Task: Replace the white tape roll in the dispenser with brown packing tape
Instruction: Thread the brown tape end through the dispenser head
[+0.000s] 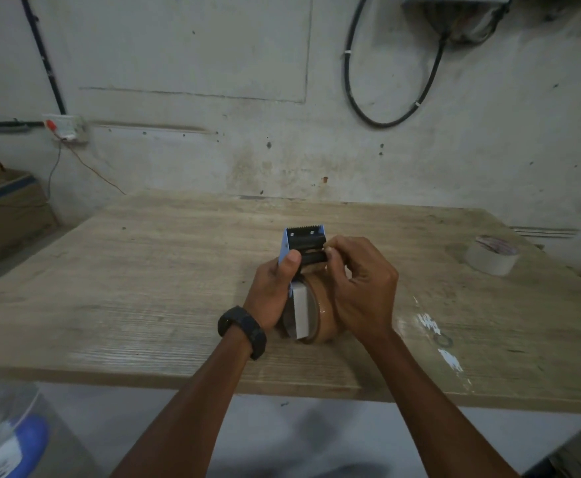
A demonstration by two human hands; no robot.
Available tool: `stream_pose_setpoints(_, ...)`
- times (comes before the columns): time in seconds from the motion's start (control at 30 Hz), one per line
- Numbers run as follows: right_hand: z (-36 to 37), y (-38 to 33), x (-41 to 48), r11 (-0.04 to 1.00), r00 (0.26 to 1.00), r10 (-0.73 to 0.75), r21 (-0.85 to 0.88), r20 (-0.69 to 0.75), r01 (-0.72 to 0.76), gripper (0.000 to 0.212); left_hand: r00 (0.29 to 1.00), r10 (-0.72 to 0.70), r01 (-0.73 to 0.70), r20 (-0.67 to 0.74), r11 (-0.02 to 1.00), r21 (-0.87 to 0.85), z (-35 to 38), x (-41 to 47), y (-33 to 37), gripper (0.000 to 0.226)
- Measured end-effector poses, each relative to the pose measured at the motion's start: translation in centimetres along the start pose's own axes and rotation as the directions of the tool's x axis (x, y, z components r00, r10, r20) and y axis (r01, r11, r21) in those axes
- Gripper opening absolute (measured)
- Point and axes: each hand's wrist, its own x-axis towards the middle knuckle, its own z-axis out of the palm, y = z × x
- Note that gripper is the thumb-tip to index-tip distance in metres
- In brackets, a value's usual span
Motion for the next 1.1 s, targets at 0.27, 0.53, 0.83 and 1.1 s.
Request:
stream_pose_setpoints(0.27,0.2,-0.7,-0.2,0.965,0.97,0.203,0.14,0.134,-0.221,0.018,0.999,-0.02,0.021,0.046,0.999,-0.026,-0.5,-0.1,-0.1,0.078)
stream_pose_setpoints(0.53,1.3,-2.1,0.5,0.969,0.975,0.2,0.131,0.098,-0.212,0.023,1.0,0.023,-0.024,-0.007,0.974,-0.225,-0.2,0.0,-0.5,0.04)
stream_pose_setpoints(0.83,0.1,-0.5,0.6,0.742,0.868,0.45,0.454,0.209,-0.493,0.018,0.989,0.04,-0.068,-0.145,0.978,-0.196,-0.3,0.2,-0.5,0.04)
stream_pose_setpoints(1.1,-0.5,-0.9,1.3,0.928,0.876,0.321,0.064,0.361,-0.366,0.01,0.982,0.08,-0.106,-0.172,0.983,-0.149,-0.3,0.0,-0.7,0.052)
